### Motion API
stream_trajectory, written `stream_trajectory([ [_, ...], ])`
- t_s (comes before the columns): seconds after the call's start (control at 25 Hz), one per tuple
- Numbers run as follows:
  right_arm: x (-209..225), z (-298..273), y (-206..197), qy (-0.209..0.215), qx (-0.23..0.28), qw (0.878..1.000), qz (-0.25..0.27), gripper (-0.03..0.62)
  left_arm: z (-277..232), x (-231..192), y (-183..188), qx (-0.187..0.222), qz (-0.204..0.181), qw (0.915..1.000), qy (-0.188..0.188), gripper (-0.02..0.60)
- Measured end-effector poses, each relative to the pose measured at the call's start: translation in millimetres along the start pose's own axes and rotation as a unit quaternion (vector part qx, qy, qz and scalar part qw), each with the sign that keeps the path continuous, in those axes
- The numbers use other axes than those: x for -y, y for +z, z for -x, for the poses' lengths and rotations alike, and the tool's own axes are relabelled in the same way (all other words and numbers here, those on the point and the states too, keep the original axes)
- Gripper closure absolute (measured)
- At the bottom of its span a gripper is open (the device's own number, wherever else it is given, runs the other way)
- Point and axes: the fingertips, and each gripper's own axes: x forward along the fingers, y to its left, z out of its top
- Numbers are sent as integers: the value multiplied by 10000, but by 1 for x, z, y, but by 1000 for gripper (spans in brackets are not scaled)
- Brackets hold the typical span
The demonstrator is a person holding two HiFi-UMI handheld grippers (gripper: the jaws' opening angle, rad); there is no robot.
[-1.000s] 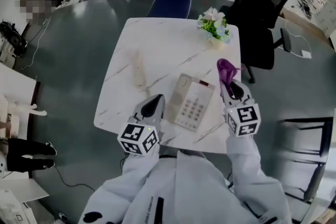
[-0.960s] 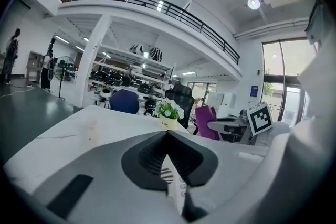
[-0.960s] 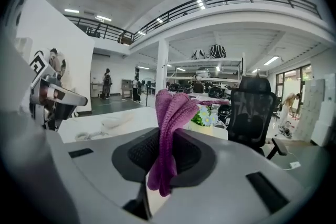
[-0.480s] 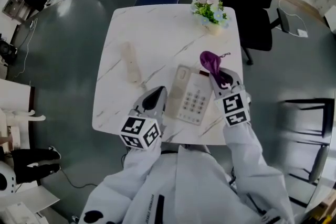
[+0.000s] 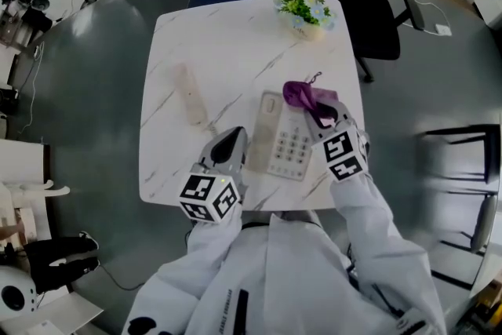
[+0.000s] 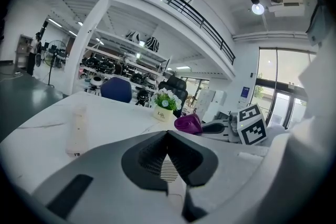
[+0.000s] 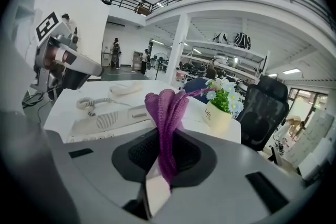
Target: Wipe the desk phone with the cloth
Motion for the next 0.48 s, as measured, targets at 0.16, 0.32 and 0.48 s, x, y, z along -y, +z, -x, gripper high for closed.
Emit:
stream_trajectory([
  [0.16,-6,-2,-4,34,-86,9999,-103,553,1,-1,-3,-44,-8,9999,-91,584],
  [0.32,-8,-1,-5,-15,-132,9997,-198,553,2,0,-6,-81,-13,9998,-175,584],
  [0.48,-14,0,-8,-59,-189,9995,-228,553,4,0,-9,-121,-46,9996,-266,584],
])
